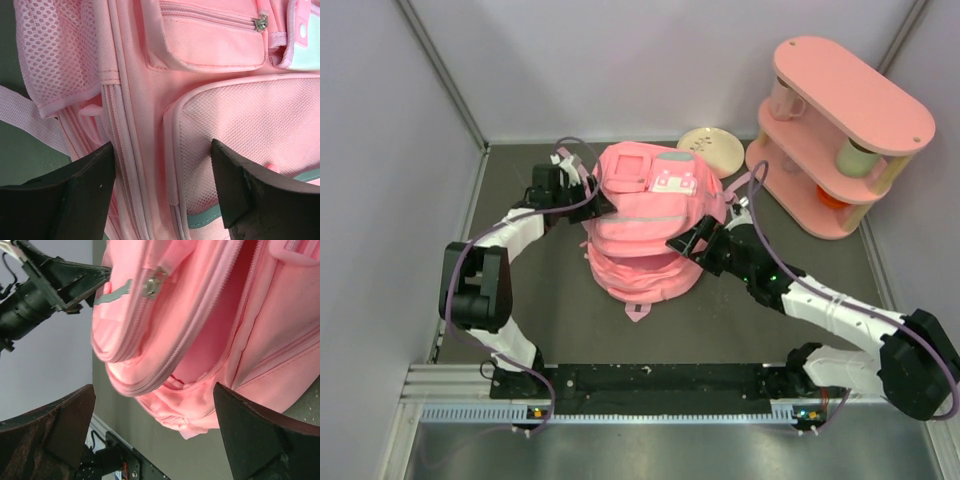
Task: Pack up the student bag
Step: Adjust the student bag at the center of the board.
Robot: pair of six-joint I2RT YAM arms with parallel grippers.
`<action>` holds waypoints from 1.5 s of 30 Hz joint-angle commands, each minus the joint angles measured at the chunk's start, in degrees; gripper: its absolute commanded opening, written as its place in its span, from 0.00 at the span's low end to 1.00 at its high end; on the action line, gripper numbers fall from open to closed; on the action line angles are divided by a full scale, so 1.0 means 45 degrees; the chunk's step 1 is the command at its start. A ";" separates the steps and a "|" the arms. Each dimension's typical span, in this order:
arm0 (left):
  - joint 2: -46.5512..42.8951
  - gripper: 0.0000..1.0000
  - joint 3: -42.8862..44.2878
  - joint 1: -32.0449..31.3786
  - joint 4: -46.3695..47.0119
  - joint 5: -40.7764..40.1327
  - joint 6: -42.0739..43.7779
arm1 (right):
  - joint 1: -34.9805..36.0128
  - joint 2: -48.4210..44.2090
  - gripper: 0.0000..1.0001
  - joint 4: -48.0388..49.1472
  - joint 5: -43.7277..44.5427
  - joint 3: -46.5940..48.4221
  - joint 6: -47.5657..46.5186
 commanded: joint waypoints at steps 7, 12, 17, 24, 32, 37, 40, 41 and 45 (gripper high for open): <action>-0.0386 0.25 -0.1714 -0.0232 0.1089 0.1296 -0.0108 | -0.1169 0.3335 0.61 0.1008 -0.1257 0.0717 -0.0302; -0.1850 0.04 -0.3334 -0.0407 0.1772 0.1432 -0.0732 | -0.2400 0.3668 0.33 0.1576 -0.2428 0.0541 -0.1510; -0.3604 0.00 -0.5483 -0.1205 0.2611 0.0965 -0.2157 | -0.3883 0.4058 0.00 0.0174 -0.2938 0.1590 -0.3403; -0.6810 0.00 -0.7730 -0.3297 0.2323 -0.1845 -0.4753 | -0.4745 0.3905 0.23 -0.1898 -0.2685 0.3372 -0.5125; -0.8376 0.00 -0.7361 -0.3396 0.0836 -0.3744 -0.4816 | -0.2662 -0.0742 0.63 -0.5220 -0.0597 0.2983 -0.5362; -0.8395 0.00 -0.7263 -0.3415 0.0817 -0.3626 -0.4855 | 0.1960 -0.1215 0.57 -0.5301 0.1157 0.3041 -0.4056; -0.8570 0.00 -0.7263 -0.3435 0.0739 -0.3743 -0.4855 | 0.3510 -0.0417 0.52 -0.3785 0.0740 0.2923 -0.2942; -0.8648 0.00 -0.7263 -0.3435 0.0719 -0.3782 -0.4874 | 0.3806 -0.0008 0.51 -0.3602 0.0696 0.3001 -0.2418; -0.8903 0.00 -0.7302 -0.3435 0.0485 -0.4075 -0.5010 | 0.5212 0.1575 0.45 -0.2530 0.1027 0.3451 -0.1010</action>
